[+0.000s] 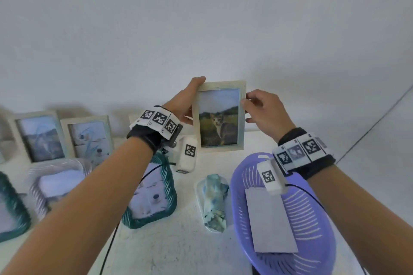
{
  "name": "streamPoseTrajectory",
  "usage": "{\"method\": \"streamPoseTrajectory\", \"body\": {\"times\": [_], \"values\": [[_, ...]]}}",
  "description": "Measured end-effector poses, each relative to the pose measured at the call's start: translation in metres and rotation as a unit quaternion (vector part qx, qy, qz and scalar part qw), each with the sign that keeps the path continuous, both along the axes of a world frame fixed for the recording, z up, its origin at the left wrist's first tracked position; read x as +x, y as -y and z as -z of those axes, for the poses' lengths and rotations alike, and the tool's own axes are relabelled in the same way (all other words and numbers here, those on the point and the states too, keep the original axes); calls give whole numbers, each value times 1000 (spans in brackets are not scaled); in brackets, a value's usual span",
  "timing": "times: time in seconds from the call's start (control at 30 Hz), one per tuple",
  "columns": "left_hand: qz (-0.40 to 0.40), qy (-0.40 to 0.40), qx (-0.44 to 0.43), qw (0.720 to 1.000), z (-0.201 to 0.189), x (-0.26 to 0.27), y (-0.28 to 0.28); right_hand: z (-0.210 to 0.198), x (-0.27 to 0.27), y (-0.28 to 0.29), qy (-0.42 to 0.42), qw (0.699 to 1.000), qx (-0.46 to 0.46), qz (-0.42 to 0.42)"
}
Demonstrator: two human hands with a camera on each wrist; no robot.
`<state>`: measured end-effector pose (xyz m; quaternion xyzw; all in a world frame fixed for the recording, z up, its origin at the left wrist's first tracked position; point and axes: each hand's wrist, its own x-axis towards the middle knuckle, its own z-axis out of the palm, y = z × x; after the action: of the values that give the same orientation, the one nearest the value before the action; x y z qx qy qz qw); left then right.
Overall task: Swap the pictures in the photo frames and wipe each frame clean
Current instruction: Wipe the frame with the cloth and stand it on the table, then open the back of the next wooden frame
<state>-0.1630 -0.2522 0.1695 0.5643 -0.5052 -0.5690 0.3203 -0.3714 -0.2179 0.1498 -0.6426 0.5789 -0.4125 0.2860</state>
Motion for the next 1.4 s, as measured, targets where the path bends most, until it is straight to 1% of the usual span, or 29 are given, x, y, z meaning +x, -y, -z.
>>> {"method": "streamPoseTrajectory", "body": {"times": [0.07,0.2,0.3,0.47,0.57,0.67,0.77,0.9,1.0,1.07,1.17,1.27,1.4], "values": [[-20,16,21,999,13,-11,24,8,-5,26,-16,999,28,-8],[-68,68,42,994,56,-25,59,28,-15,61,-89,992,75,-56],[-90,67,54,992,70,-35,65,43,-20,80,-128,983,102,-78],[-100,78,83,988,95,-45,74,57,-25,102,-171,968,157,-94],[-99,78,91,988,117,-45,81,63,-29,110,-184,960,182,-106],[-100,86,92,987,126,-45,82,70,-30,113,-187,954,201,-120],[-99,97,94,986,132,-44,85,75,-29,114,-184,955,202,-120],[-91,114,90,985,128,-44,83,77,-31,114,-193,951,206,-123],[-72,145,74,984,122,-40,84,77,-33,114,-223,947,197,-119],[-57,167,47,983,114,-31,89,73,-34,112,-254,945,176,-108],[-53,189,15,980,90,-11,95,62,-28,110,-296,944,121,-83],[-71,172,-10,982,57,13,96,51,-8,110,-310,946,58,-72],[-88,193,-54,976,24,56,94,41,36,107,-298,948,16,-107]]}}
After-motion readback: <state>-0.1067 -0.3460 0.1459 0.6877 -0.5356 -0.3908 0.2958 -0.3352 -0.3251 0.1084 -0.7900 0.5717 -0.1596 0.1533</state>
